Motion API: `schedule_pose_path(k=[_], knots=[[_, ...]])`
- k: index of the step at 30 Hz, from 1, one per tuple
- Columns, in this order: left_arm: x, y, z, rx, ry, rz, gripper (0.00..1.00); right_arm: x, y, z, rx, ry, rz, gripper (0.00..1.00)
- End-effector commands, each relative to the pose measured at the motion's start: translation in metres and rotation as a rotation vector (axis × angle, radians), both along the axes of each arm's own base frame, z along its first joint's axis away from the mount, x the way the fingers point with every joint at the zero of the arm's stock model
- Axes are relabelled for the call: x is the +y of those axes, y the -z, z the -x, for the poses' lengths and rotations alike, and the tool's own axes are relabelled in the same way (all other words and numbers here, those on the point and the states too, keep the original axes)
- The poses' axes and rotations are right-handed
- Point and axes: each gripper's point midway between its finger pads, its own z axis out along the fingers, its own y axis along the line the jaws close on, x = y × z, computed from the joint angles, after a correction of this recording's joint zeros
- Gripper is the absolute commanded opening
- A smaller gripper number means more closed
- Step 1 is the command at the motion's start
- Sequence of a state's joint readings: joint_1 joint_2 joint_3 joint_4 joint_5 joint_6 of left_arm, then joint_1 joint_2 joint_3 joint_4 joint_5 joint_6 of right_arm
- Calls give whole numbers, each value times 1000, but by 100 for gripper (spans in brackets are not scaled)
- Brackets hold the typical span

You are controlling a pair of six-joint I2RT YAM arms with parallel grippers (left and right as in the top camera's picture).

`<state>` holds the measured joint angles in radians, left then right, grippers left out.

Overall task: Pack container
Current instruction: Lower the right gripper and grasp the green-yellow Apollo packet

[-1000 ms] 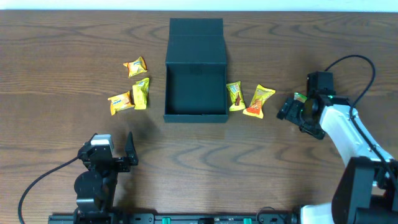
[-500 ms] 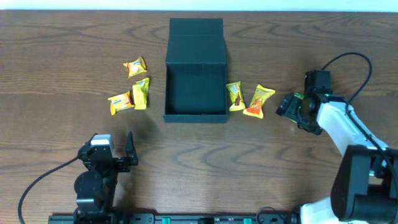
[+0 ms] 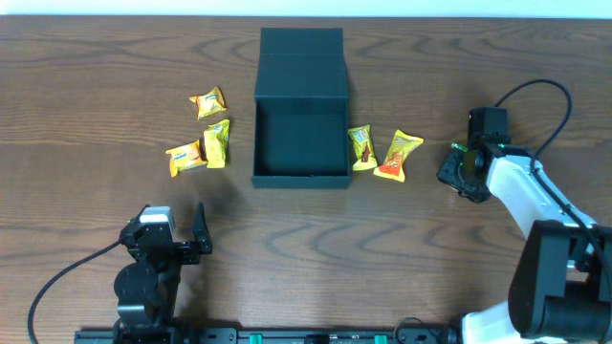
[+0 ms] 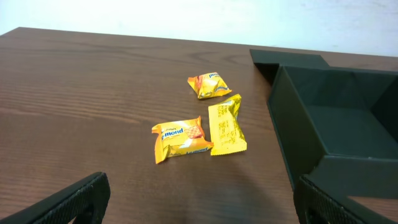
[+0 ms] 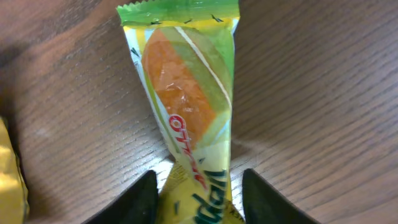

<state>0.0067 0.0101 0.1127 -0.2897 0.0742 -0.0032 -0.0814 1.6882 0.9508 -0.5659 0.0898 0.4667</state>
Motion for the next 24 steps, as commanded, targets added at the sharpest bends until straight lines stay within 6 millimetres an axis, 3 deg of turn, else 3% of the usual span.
schedule_pose_path(k=[1, 16, 19, 24], knots=[[2, 14, 2, 42, -13, 2, 95, -8, -5, -5, -13, 20, 18, 33], [2, 14, 2, 42, -13, 2, 95, -1, -10, -7, -12, 10, -15, 5], [2, 14, 2, 43, -13, 2, 96, -2, -21, -13, -18, 10, -15, 3], [2, 14, 2, 42, -13, 2, 95, 4, -55, -32, -47, -8, -34, 1]])
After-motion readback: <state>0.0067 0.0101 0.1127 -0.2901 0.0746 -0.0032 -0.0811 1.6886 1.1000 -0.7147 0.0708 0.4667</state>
